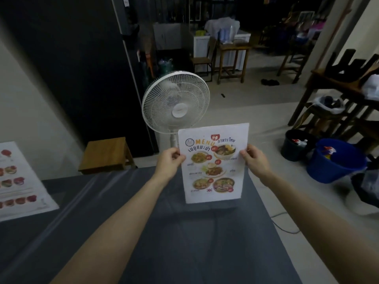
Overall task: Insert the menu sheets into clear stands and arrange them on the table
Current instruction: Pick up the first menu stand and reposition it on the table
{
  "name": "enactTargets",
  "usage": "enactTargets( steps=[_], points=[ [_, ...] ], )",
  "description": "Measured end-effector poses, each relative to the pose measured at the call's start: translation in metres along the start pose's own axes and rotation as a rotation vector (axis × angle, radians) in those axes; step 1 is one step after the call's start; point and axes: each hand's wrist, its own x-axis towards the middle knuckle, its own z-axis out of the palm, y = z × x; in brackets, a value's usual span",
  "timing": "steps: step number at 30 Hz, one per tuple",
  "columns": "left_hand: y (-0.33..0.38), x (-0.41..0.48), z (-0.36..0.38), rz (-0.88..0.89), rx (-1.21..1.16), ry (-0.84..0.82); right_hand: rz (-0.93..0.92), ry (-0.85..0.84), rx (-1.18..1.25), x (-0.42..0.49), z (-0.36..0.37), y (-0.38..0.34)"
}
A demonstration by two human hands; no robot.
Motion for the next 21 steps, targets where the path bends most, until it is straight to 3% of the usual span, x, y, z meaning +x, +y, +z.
enactTargets(
  steps=[10,21],
  points=[
    [-0.015,0.068,0.048,-0.064,-0.069,-0.027,0.013,0.036,0.000,0.082,-0.006,0.034],
    [-0.020,0.081,0.054,0.008,-0.074,-0.103,-0.009,0.016,0.054,0.092,-0.005,0.050]
  ],
)
